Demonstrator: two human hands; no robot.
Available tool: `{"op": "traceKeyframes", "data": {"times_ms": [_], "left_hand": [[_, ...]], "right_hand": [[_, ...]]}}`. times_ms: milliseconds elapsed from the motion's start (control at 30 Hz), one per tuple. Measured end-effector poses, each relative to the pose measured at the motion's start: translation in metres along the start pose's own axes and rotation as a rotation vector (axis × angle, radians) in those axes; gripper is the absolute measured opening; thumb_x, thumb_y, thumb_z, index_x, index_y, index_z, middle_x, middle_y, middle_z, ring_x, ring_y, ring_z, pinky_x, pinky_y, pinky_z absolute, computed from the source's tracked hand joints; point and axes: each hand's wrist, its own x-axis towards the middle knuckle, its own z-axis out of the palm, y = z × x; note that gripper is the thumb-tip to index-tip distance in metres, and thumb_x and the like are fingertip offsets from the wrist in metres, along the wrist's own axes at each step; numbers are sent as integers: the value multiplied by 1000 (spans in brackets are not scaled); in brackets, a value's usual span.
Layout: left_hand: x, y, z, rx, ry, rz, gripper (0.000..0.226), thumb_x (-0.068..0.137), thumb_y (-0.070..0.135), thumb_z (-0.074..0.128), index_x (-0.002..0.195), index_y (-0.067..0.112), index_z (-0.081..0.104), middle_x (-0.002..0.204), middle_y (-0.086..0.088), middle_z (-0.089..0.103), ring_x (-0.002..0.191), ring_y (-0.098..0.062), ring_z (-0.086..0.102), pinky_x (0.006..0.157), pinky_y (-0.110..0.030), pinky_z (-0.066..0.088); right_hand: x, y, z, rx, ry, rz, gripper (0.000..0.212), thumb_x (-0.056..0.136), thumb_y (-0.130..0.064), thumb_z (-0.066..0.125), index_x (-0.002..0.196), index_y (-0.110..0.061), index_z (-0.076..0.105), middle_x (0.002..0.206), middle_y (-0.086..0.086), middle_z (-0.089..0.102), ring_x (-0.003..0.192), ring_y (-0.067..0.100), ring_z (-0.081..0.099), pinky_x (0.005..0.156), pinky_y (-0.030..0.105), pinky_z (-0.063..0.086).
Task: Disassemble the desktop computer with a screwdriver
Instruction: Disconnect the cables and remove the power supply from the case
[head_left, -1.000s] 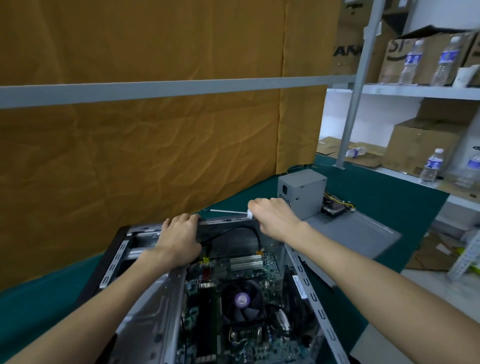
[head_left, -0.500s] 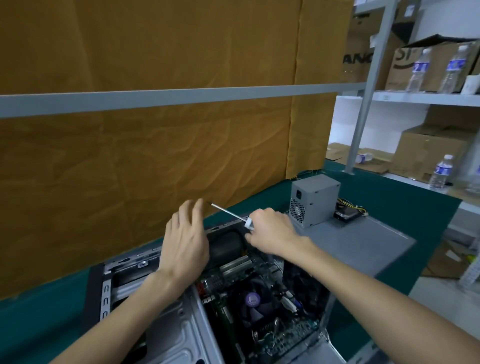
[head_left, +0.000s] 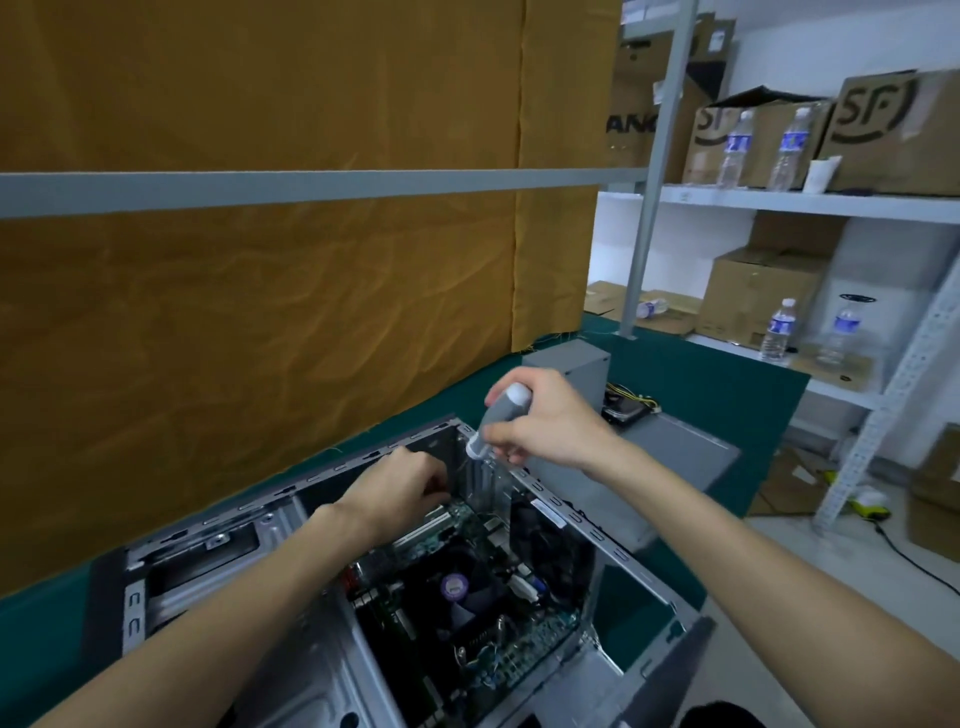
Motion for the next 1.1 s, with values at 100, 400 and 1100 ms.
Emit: {"op": "traceKeyframes", "data": {"times_ms": [100,400,1100], "left_hand": [[17,0,9,-140,-67,-50,17,93,25,72,77,22,67,83,1,71,77,-16,64,76,-36,54],[52,-13,39,-300,-124,-115,17,94,17,66,98,1,71,97,-16,72,91,-30,64,81,-41,52],[62,-21,59,-349,-219,-188,24,99,17,58,119,6,63,114,-17,67,106,-35,60,94,-47,48]], "right_hand": [[14,13,21,-159,149,-107,32,84,-17,78,102,-27,54,90,0,67,75,20,69,66,41,58],[45,35,57,-296,140,-207,30,88,-22,74,111,-20,53,104,-2,56,92,17,53,68,27,38],[62,37,73,-397,82,-215,35,87,-21,79,113,-14,56,107,3,62,94,23,58,79,36,48]]}}
